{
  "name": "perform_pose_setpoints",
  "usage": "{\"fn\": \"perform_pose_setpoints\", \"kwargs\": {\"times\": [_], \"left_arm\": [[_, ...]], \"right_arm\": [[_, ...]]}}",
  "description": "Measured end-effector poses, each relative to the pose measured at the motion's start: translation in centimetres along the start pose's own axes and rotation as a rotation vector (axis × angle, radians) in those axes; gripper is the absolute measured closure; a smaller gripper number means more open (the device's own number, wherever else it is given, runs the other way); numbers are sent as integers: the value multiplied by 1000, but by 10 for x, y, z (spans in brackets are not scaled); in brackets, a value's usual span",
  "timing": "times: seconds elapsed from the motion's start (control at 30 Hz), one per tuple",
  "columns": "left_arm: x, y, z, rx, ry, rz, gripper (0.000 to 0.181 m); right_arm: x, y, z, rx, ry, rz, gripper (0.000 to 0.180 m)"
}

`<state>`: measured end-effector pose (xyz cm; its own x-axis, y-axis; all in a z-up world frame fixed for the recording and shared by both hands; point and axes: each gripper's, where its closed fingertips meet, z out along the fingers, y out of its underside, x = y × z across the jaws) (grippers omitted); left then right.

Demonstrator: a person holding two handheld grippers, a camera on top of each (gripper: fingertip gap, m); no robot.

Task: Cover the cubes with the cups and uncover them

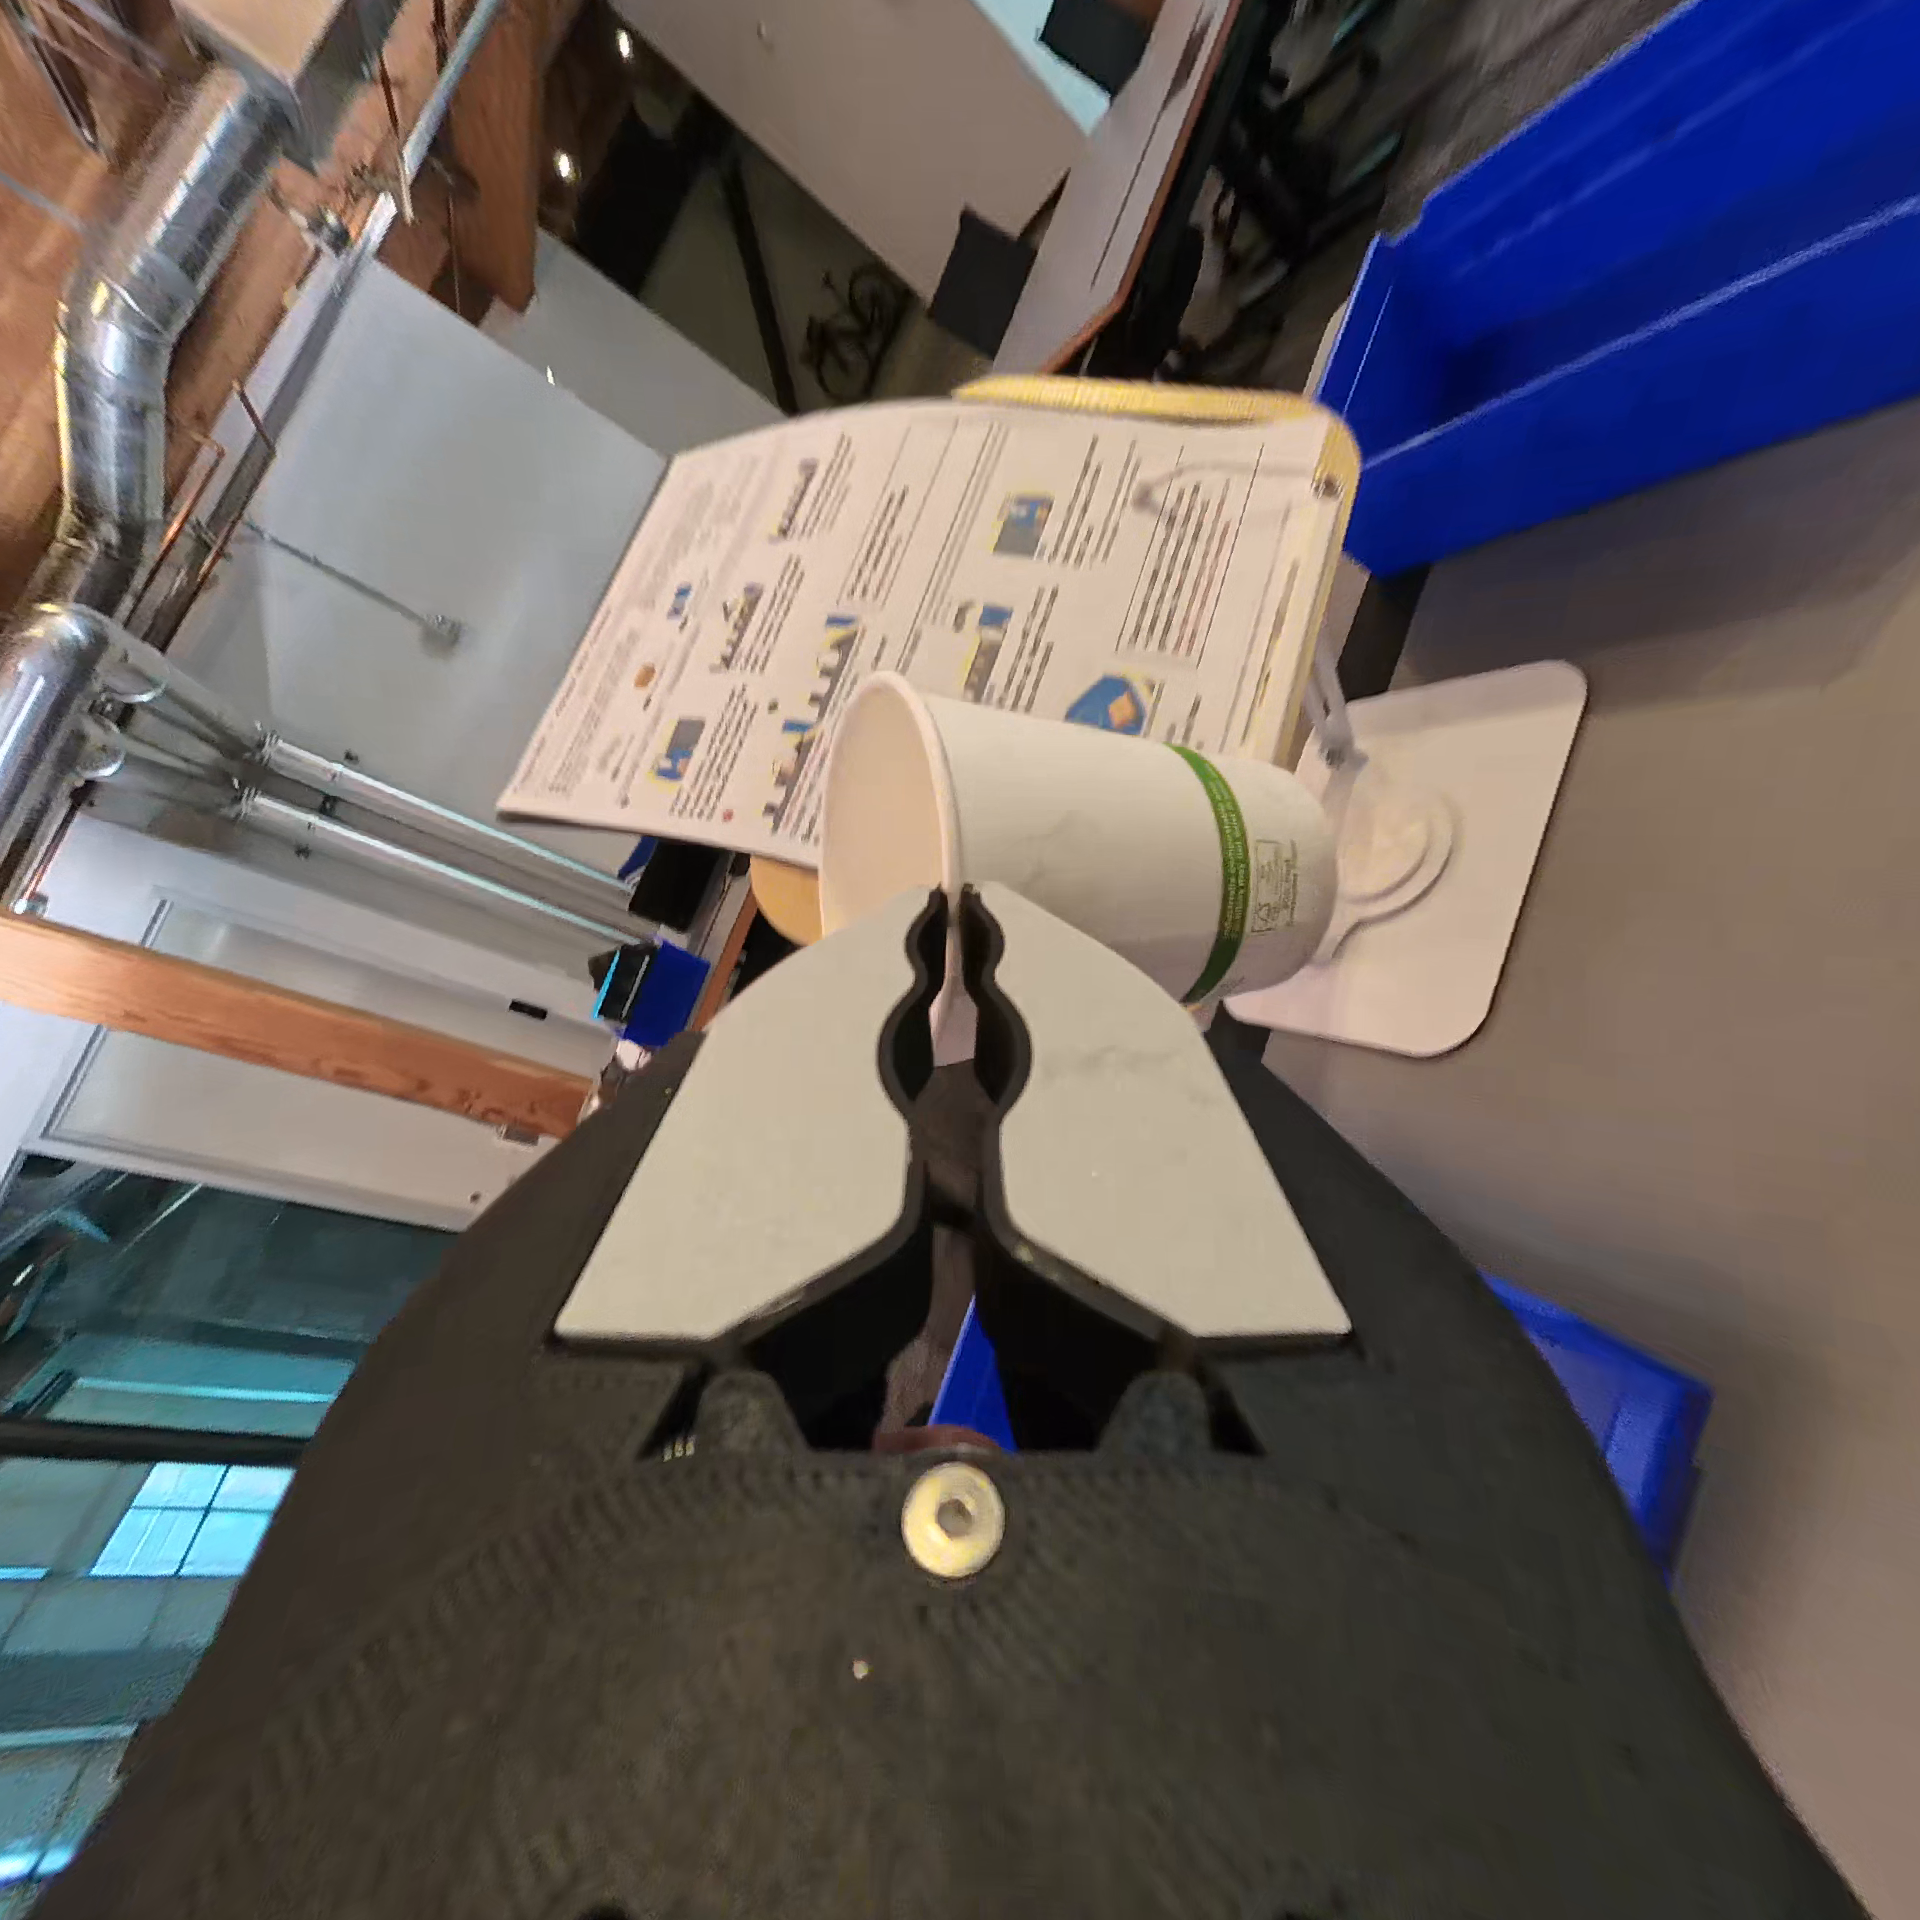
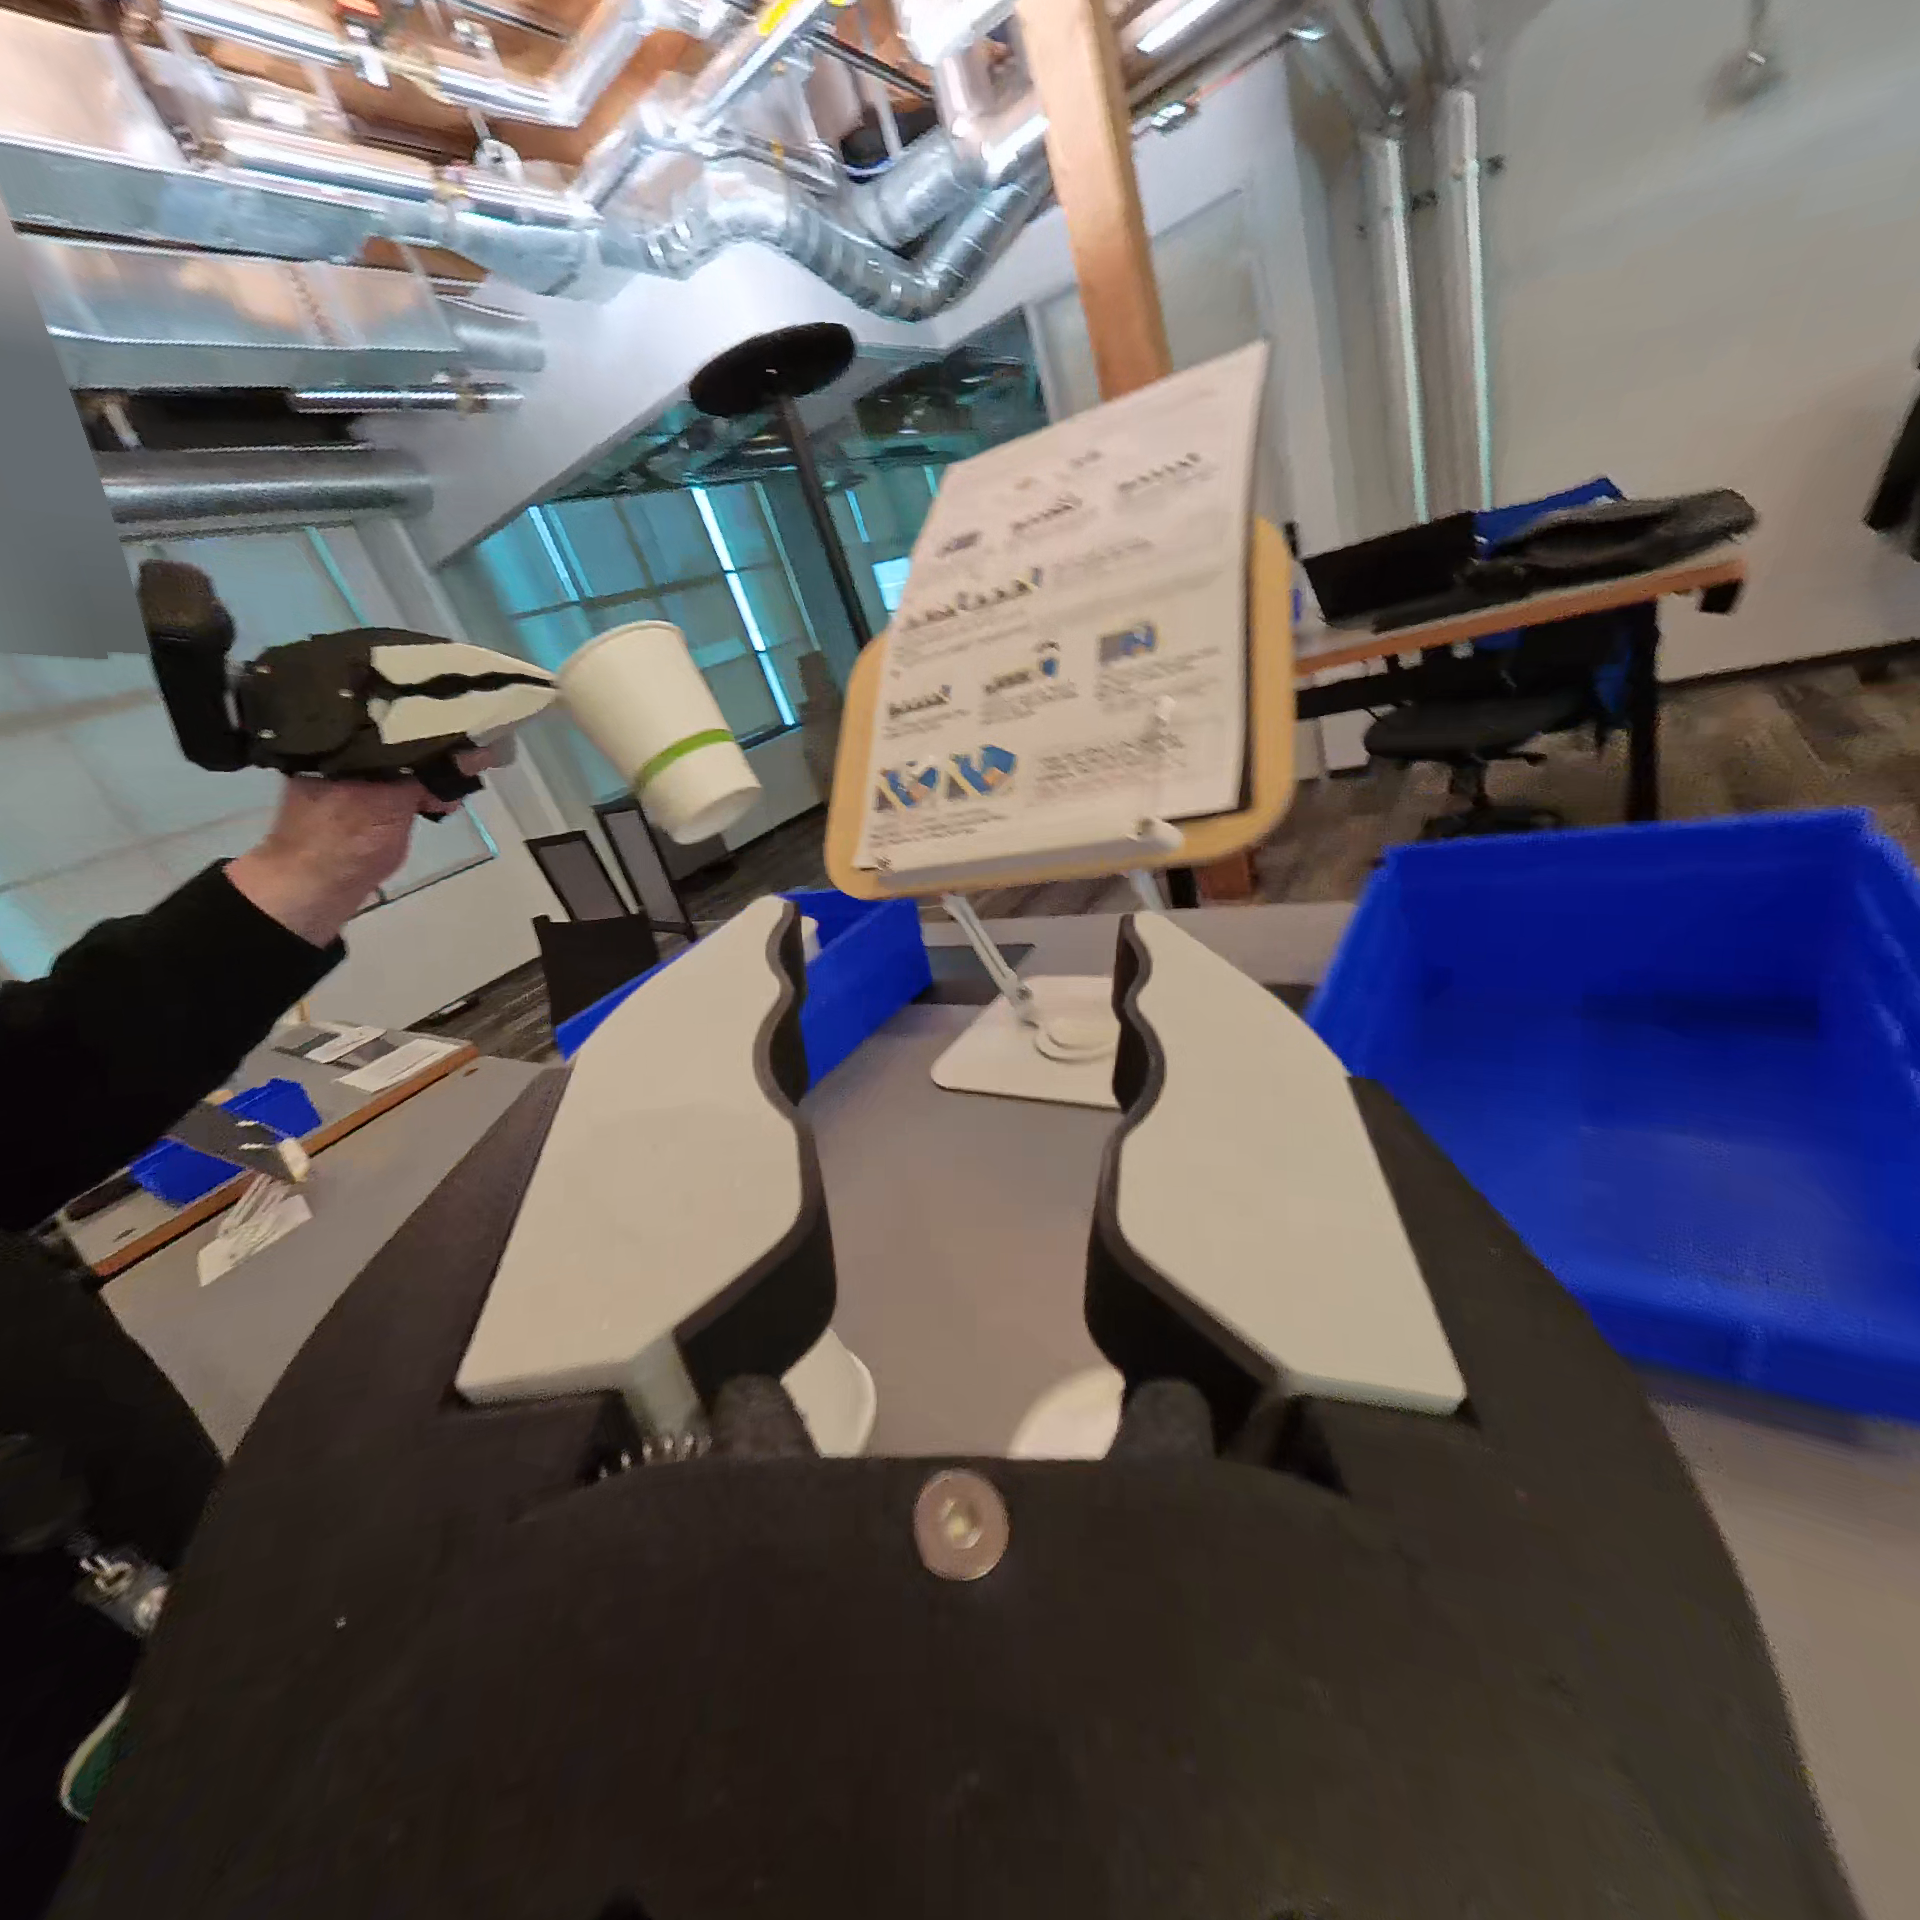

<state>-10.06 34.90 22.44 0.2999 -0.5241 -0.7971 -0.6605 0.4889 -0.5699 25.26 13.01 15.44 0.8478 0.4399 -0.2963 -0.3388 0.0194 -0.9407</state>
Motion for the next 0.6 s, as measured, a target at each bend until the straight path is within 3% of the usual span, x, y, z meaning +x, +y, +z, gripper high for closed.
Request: {"fn": "perform_pose_setpoints", "kwargs": {"times": [0.13, 0.3, 0.6], "left_arm": [[13, -39, -7, 117, 22, -60, 178], [43, -85, -12, 245, 79, -106, 178], [78, -137, -22, 410, 156, -230, 179]], "right_arm": [[-50, -8, 39, 30, -132, 20, 109], [-93, 11, 88, 46, -272, 158, 86], [-120, 42, 145, 106, -439, 490, 60]]}}
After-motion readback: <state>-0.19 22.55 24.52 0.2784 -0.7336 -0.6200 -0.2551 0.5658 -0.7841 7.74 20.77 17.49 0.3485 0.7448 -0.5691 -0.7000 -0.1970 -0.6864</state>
